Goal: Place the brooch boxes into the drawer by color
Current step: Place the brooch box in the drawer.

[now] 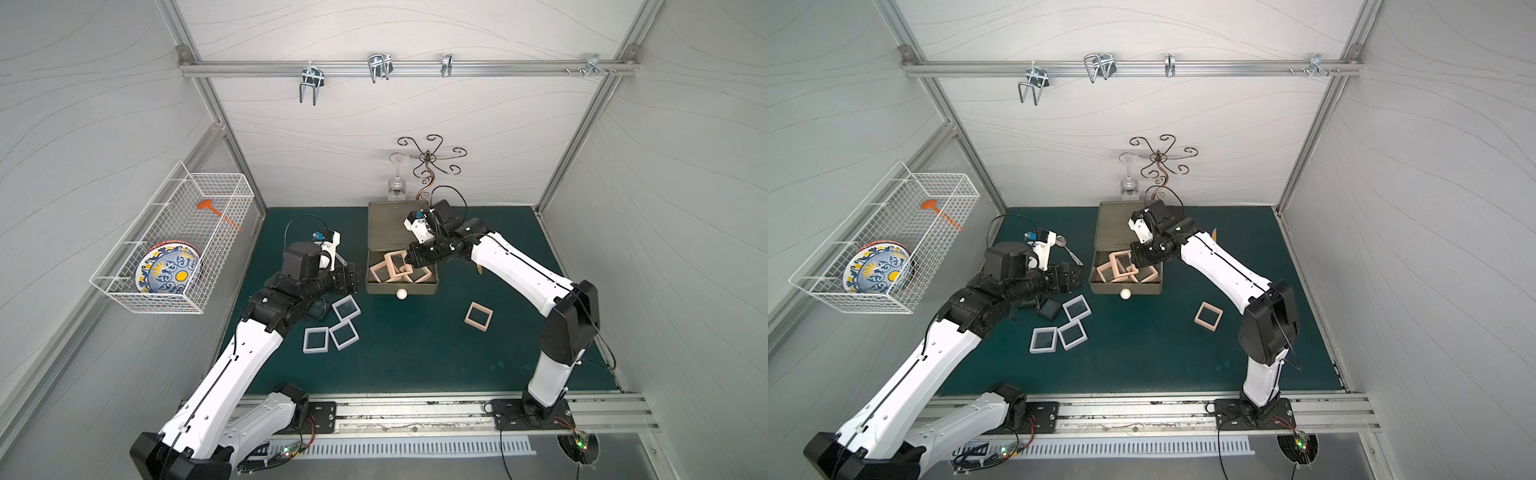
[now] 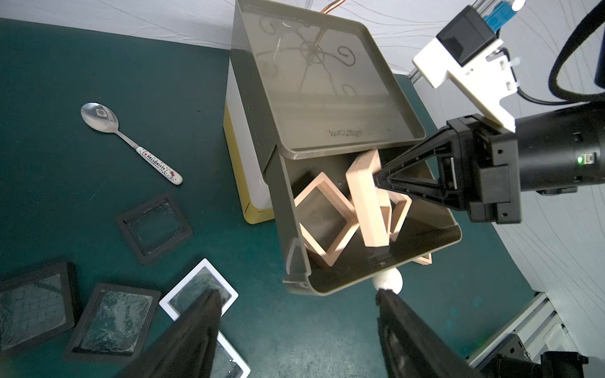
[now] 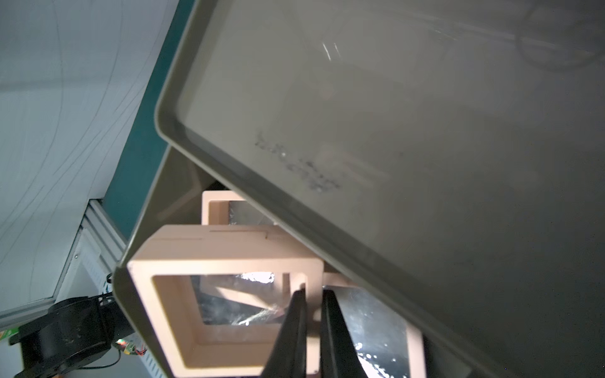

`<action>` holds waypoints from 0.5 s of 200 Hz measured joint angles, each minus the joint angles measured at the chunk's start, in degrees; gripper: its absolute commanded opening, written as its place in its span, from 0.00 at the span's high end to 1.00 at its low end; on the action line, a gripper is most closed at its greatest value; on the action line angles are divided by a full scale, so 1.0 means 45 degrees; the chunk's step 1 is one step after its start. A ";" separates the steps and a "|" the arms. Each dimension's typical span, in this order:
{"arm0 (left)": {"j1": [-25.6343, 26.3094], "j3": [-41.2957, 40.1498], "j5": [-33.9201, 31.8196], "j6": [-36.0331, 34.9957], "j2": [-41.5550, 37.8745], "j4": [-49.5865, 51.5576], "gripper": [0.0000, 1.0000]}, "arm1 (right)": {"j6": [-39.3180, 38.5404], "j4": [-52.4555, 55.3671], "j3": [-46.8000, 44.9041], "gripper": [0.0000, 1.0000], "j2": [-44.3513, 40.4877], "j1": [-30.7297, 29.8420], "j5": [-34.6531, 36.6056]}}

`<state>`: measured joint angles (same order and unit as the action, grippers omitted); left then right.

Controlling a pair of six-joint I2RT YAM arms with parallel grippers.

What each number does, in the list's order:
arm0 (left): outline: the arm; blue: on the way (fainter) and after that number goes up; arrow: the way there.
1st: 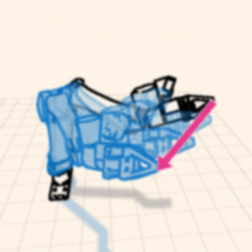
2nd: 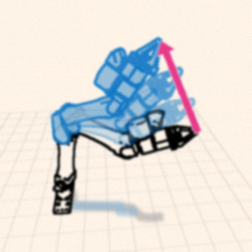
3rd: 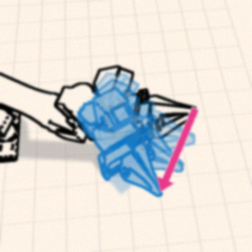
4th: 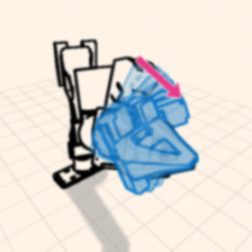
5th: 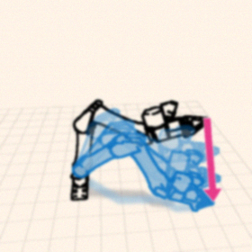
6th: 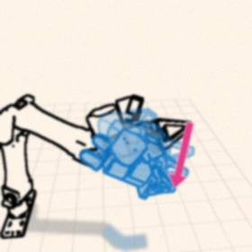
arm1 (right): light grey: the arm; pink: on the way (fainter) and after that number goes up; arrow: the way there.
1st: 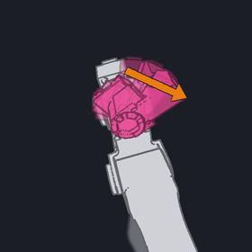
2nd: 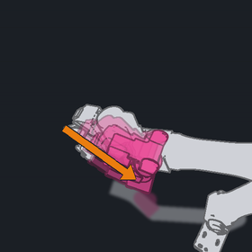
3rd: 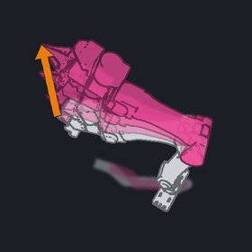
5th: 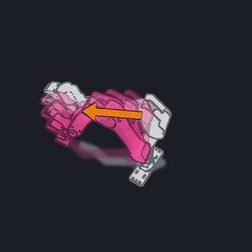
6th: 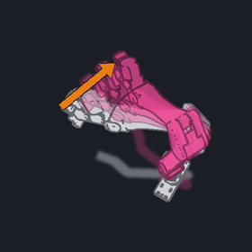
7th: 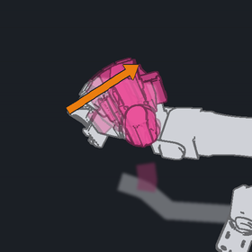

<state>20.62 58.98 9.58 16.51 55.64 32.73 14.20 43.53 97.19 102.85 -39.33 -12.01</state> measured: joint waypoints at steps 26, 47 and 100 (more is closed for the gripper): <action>-0.0005 0.0000 0.0005 -0.0005 0.0000 0.0005 0.22 | -0.0199 0.0364 0.0005 1.00 -0.0083 0.0131 0.0170; -0.0005 0.0000 0.0005 -0.0005 0.0000 0.0005 0.22 | -0.0481 0.0801 0.0209 1.00 -0.0107 0.0165 0.0461; -0.0005 0.0000 0.0005 -0.0005 0.0000 0.0010 0.21 | -0.1166 0.2263 0.0981 1.00 -0.0107 0.0262 0.1530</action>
<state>20.60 58.98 9.61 16.49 55.64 32.77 8.95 53.71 101.60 102.37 -38.15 -5.13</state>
